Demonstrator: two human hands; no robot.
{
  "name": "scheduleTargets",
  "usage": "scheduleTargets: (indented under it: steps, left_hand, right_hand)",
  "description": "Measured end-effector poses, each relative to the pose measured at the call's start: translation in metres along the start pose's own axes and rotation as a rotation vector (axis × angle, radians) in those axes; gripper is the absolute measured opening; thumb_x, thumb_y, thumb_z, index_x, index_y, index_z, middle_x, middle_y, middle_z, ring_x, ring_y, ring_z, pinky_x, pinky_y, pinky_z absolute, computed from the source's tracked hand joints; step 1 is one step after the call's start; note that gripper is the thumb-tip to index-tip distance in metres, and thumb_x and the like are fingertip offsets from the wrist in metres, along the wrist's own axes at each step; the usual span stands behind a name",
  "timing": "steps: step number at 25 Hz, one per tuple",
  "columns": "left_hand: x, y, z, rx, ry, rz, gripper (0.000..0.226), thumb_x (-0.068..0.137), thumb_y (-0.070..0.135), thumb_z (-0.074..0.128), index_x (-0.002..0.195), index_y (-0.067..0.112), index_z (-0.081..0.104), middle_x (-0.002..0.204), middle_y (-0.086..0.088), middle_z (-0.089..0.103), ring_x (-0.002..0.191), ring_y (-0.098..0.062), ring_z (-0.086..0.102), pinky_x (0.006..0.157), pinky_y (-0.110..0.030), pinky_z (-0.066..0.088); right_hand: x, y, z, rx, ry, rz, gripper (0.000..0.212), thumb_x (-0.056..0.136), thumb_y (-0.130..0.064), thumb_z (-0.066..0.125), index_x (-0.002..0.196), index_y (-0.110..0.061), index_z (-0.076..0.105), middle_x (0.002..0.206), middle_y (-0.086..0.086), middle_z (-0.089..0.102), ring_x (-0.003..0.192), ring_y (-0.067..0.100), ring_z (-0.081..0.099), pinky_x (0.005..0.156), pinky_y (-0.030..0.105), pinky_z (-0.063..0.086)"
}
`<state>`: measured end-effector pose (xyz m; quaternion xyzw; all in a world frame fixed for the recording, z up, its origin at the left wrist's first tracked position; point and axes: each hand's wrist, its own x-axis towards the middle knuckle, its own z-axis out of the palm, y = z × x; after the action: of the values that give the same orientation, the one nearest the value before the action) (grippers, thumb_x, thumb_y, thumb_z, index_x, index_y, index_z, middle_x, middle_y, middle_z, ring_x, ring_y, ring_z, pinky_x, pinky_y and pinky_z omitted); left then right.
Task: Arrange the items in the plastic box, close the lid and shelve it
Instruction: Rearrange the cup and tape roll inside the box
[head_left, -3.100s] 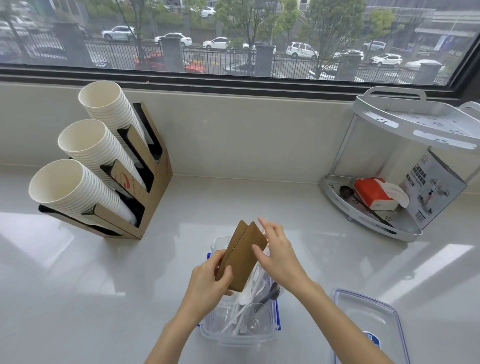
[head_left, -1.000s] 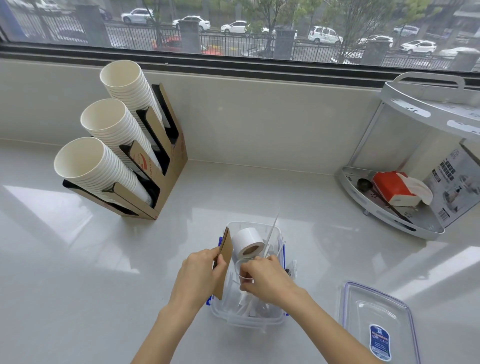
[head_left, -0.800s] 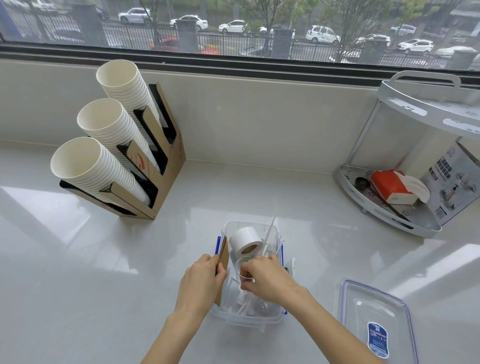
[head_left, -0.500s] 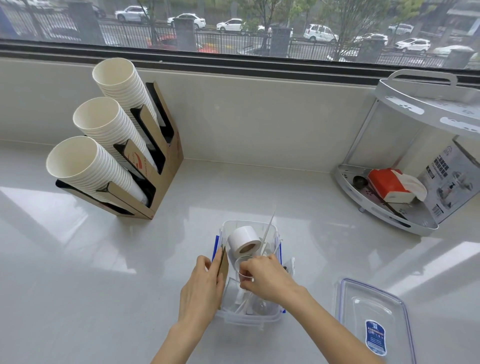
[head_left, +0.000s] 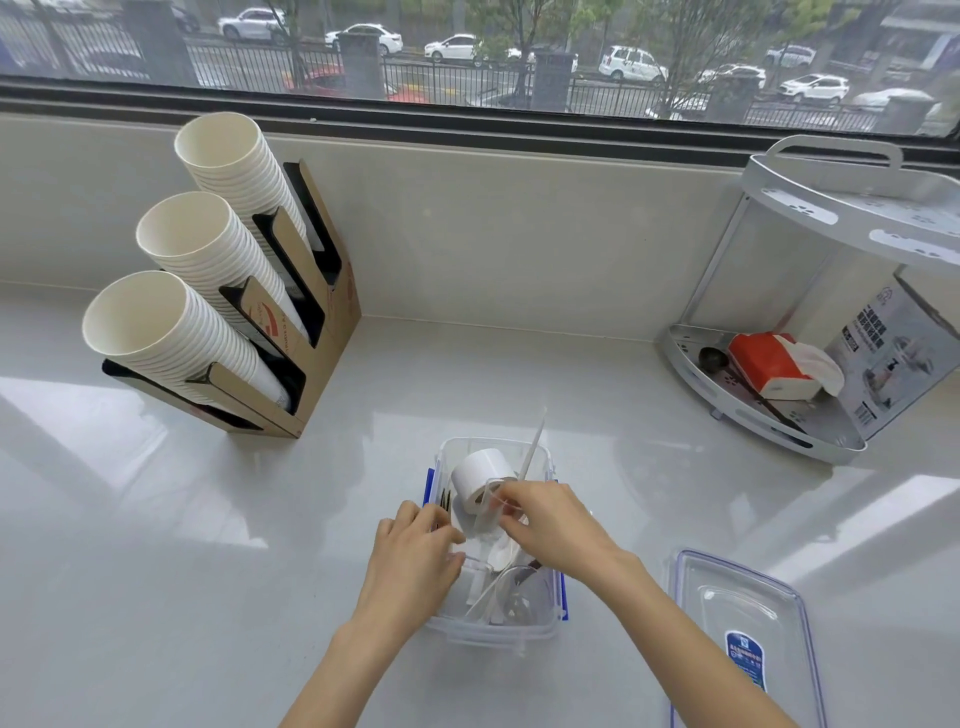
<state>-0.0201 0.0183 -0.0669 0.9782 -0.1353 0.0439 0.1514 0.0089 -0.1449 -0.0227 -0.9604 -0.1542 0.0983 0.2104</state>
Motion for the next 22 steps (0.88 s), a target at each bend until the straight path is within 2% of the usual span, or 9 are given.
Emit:
scheduleTargets:
  steps: [3, 5, 6, 8, 10, 12, 14, 16, 22]
  left_hand:
    - [0.002, 0.006, -0.003, 0.015, -0.116, -0.017, 0.012, 0.066, 0.042, 0.073, 0.075, 0.032, 0.072, 0.085, 0.013, 0.063, 0.086, -0.013, 0.057, 0.071, -0.026, 0.028]
    - [0.001, 0.007, -0.008, 0.054, -0.08, -0.028, 0.014, 0.065, 0.046, 0.074, 0.072, 0.035, 0.07, 0.087, 0.015, 0.061, 0.089, -0.011, 0.054, 0.072, -0.026, 0.027]
    - [0.002, 0.009, -0.011, -0.012, -0.105, -0.036, 0.012, 0.074, 0.042, 0.068, 0.081, 0.032, 0.069, 0.099, 0.012, 0.059, 0.1, -0.014, 0.05, 0.079, -0.026, 0.023]
    - [0.003, 0.01, -0.012, -0.167, -0.107, -0.035, 0.018, 0.087, 0.035, 0.053, 0.098, 0.025, 0.065, 0.122, 0.007, 0.049, 0.121, -0.018, 0.034, 0.085, -0.025, 0.018]
    - [0.008, 0.008, -0.013, -0.219, -0.087, -0.025, 0.021, 0.089, 0.034, 0.049, 0.101, 0.022, 0.063, 0.124, 0.008, 0.047, 0.127, -0.02, 0.031, 0.092, -0.031, 0.025]
    - [0.011, 0.008, -0.016, -0.376, -0.045, -0.007, 0.017, 0.088, 0.033, 0.047, 0.091, 0.024, 0.061, 0.099, 0.017, 0.052, 0.117, -0.016, 0.045, 0.093, -0.035, 0.035]
    - [0.012, 0.009, -0.02, -0.518, -0.061, -0.011, 0.018, 0.089, 0.025, 0.05, 0.074, 0.033, 0.053, 0.075, 0.021, 0.05, 0.079, 0.0, 0.054, 0.076, -0.015, 0.04]
    - [0.01, 0.013, -0.024, -0.605, -0.057, -0.062, 0.03, 0.089, 0.019, 0.054, 0.07, 0.039, 0.043, 0.068, 0.015, 0.052, 0.058, -0.005, 0.047, 0.06, -0.008, 0.038]
    - [0.012, 0.025, -0.03, -0.887, 0.002, -0.186, 0.036, 0.079, 0.012, 0.067, 0.085, 0.036, 0.04, 0.094, 0.022, 0.054, 0.08, 0.008, 0.06, 0.067, 0.001, 0.045]
  right_hand:
    - [-0.002, 0.005, -0.004, 0.067, 0.026, 0.047, 0.025, 0.091, -0.012, 0.043, 0.109, -0.01, 0.061, 0.104, 0.01, 0.07, 0.098, 0.03, 0.062, 0.088, 0.039, 0.05]
    - [-0.004, 0.007, -0.004, 0.128, 0.038, 0.071, 0.029, 0.093, -0.011, 0.038, 0.111, -0.011, 0.06, 0.105, 0.009, 0.07, 0.099, 0.029, 0.062, 0.087, 0.04, 0.051]
    - [-0.005, 0.007, -0.005, 0.154, 0.049, 0.076, 0.031, 0.094, -0.011, 0.036, 0.113, -0.011, 0.06, 0.106, 0.008, 0.07, 0.1, 0.028, 0.062, 0.088, 0.039, 0.051]
    - [-0.006, 0.006, -0.008, 0.215, 0.092, 0.074, 0.031, 0.096, -0.013, 0.036, 0.117, -0.013, 0.059, 0.108, 0.006, 0.07, 0.102, 0.022, 0.061, 0.089, 0.031, 0.049]
    - [-0.008, 0.003, -0.013, 0.297, 0.166, 0.052, 0.029, 0.096, -0.014, 0.04, 0.118, -0.014, 0.059, 0.105, 0.002, 0.069, 0.098, 0.016, 0.059, 0.084, 0.019, 0.044]
    - [-0.012, 0.0, -0.02, 0.357, 0.225, 0.005, 0.026, 0.096, -0.014, 0.042, 0.114, -0.014, 0.061, 0.094, -0.004, 0.064, 0.088, 0.006, 0.056, 0.076, 0.007, 0.039]
    - [-0.015, -0.003, -0.025, 0.372, 0.245, -0.038, 0.025, 0.096, -0.013, 0.043, 0.112, -0.015, 0.062, 0.091, -0.009, 0.06, 0.082, -0.002, 0.053, 0.075, 0.002, 0.038]
    - [-0.017, -0.003, -0.029, 0.361, 0.252, -0.065, 0.026, 0.096, -0.013, 0.042, 0.114, -0.015, 0.061, 0.093, -0.009, 0.059, 0.087, 0.002, 0.054, 0.08, 0.006, 0.039]
    - [-0.018, -0.004, -0.019, 0.191, 0.118, -0.186, 0.03, 0.097, -0.017, 0.043, 0.122, -0.019, 0.059, 0.114, -0.001, 0.067, 0.104, 0.014, 0.054, 0.088, 0.017, 0.037]
